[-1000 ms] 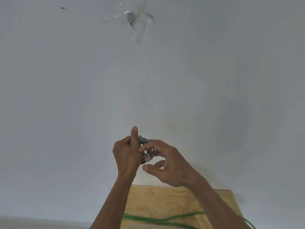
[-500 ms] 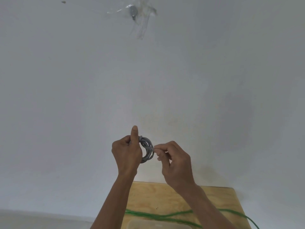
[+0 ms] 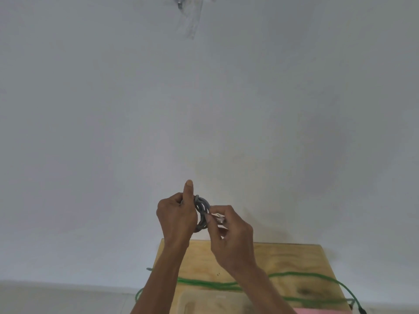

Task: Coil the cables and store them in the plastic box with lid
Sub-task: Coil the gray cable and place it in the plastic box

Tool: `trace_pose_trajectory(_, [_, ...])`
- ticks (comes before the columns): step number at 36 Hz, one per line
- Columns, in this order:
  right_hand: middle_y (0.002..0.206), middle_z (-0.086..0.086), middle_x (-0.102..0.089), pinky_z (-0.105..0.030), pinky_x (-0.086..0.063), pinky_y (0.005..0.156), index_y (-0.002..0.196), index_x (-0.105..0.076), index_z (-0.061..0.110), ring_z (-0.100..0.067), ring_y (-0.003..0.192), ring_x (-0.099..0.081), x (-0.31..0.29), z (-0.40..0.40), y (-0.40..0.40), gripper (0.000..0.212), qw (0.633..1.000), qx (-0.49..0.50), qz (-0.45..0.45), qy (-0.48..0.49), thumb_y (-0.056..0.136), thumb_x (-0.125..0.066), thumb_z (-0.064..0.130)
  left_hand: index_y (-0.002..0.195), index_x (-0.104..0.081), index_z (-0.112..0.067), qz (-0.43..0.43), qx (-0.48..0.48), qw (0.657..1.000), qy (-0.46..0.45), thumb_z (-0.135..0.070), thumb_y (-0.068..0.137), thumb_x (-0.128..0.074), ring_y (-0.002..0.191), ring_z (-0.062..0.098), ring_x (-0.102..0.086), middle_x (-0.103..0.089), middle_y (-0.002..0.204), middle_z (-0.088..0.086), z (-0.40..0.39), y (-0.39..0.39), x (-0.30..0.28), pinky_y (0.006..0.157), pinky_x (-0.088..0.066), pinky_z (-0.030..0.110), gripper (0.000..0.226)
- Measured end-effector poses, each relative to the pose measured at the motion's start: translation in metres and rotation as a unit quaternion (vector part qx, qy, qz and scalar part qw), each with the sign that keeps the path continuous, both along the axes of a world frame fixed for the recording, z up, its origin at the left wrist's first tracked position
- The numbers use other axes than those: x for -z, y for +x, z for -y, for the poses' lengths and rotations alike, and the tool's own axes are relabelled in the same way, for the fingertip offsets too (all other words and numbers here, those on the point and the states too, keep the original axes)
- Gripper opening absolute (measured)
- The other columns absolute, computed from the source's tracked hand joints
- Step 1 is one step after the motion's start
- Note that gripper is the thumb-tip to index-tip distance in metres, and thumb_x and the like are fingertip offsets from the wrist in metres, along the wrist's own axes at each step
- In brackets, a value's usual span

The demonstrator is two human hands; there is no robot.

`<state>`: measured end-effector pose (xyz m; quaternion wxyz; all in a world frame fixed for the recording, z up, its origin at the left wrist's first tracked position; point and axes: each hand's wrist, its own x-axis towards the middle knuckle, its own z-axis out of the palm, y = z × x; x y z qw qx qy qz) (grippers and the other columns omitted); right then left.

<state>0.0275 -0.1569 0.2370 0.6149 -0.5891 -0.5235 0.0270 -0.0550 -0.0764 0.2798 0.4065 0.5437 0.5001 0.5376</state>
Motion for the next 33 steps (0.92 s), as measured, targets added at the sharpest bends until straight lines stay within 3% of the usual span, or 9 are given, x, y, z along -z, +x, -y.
trace_pose_trajectory(4, [0.098, 0.008, -0.068, -0.014, -0.057, 0.06, 0.095, -0.067, 0.016, 0.0, 0.088, -0.065, 0.013, 0.003, -0.005, 0.014, 1.0, 0.008, 0.004, 0.011, 0.09, -0.063, 0.003, 0.047, -0.047, 0.0, 0.013, 0.007, 0.999, -0.032, -0.044, 0.094, -0.063, 0.035, 0.01, -0.03, -0.031, 0.032, -0.009, 0.007, -0.001, 0.01, 0.053, -0.036, 0.028, 0.066])
trace_pose_trajectory(7, [0.099, 0.022, -0.068, -0.03, -0.062, 0.062, 0.093, -0.069, 0.023, -0.008, 0.085, -0.07, 0.028, 0.005, -0.013, 0.014, 0.999, 0.012, -0.049, 0.016, 0.09, -0.067, 0.01, 0.042, -0.044, -0.008, 0.016, 0.005, 0.998, -0.057, -0.04, 0.095, -0.064, 0.034, 0.01, -0.028, -0.026, 0.032, -0.011, 0.011, -0.005, 0.017, 0.043, -0.033, 0.019, 0.065])
trace_pose_trajectory(9, [0.094, 0.019, -0.072, -0.04, -0.062, 0.064, 0.091, -0.073, 0.026, -0.014, 0.079, -0.074, 0.036, 0.009, -0.018, 0.015, 0.992, 0.006, -0.129, -0.01, 0.087, -0.073, 0.011, 0.043, -0.044, -0.009, 0.02, 0.013, 0.997, -0.079, -0.04, 0.095, -0.064, 0.033, 0.01, -0.027, -0.024, 0.032, -0.011, 0.014, -0.008, 0.022, 0.04, -0.036, 0.021, 0.064])
trace_pose_trajectory(12, [0.08, -0.001, -0.077, -0.05, -0.062, 0.069, 0.084, -0.077, 0.019, -0.021, 0.071, -0.076, 0.044, 0.015, -0.024, 0.015, 0.957, -0.014, -0.283, -0.065, 0.081, -0.079, 0.005, 0.054, -0.051, 0.0, 0.038, 0.026, 0.991, -0.127, -0.039, 0.096, -0.061, 0.029, 0.008, -0.029, -0.026, 0.03, -0.012, 0.022, -0.012, 0.03, 0.032, -0.036, 0.018, 0.058])
trace_pose_trajectory(16, [0.076, -0.003, -0.077, -0.051, -0.063, 0.071, 0.079, -0.079, 0.017, -0.024, 0.072, -0.075, 0.06, 0.02, -0.032, 0.017, 0.94, 0.018, -0.33, -0.086, 0.078, -0.08, -0.001, 0.061, -0.056, 0.001, 0.024, 0.061, 0.982, -0.178, -0.046, 0.097, -0.057, 0.025, 0.01, -0.034, -0.03, 0.033, -0.01, 0.027, -0.019, 0.051, 0.032, -0.036, 0.017, 0.059])
trace_pose_trajectory(21, [0.08, 0.006, -0.077, -0.042, -0.062, 0.074, 0.082, -0.079, 0.024, -0.014, 0.076, -0.074, 0.091, 0.028, -0.044, 0.022, 0.946, 0.077, -0.286, -0.131, 0.078, -0.081, 0.002, 0.057, -0.057, -0.013, -0.003, 0.11, 0.965, -0.238, -0.053, 0.099, -0.048, 0.032, 0.011, -0.045, -0.049, 0.045, -0.001, 0.028, -0.035, 0.088, 0.044, -0.038, 0.02, 0.059])
trace_pose_trajectory(25, [0.078, 0.012, -0.076, -0.037, -0.061, 0.073, 0.082, -0.076, 0.033, -0.008, 0.075, -0.073, 0.109, 0.031, -0.055, 0.03, 0.95, 0.109, -0.248, -0.154, 0.078, -0.081, 0.003, 0.068, -0.071, -0.007, 0.006, 0.147, 0.948, -0.283, -0.052, 0.1, -0.046, 0.061, 0.022, -0.059, -0.064, 0.062, 0.01, 0.027, -0.052, 0.116, 0.065, -0.049, 0.037, 0.06])
trace_pose_trajectory(29, [0.081, 0.012, -0.076, -0.017, -0.058, 0.073, 0.103, -0.072, 0.029, -0.003, 0.08, -0.073, 0.124, 0.036, -0.065, 0.034, 0.944, 0.123, -0.247, -0.183, 0.079, -0.081, 0.006, 0.078, -0.078, -0.007, 0.014, 0.174, 0.932, -0.318, -0.046, 0.101, -0.049, 0.086, 0.04, -0.071, -0.075, 0.086, 0.022, 0.025, -0.067, 0.146, 0.09, -0.057, 0.053, 0.054])
trace_pose_trajectory(33, [0.09, 0.006, -0.077, -0.018, -0.058, 0.075, 0.106, -0.074, 0.018, -0.004, 0.083, -0.073, 0.145, 0.042, -0.071, 0.028, 0.937, 0.147, -0.223, -0.224, 0.08, -0.08, 0.009, 0.084, -0.078, -0.003, 0.02, 0.207, 0.915, -0.346, -0.046, 0.101, -0.051, 0.101, 0.047, -0.066, -0.071, 0.096, 0.031, 0.024, -0.082, 0.172, 0.091, -0.053, 0.061, 0.053])
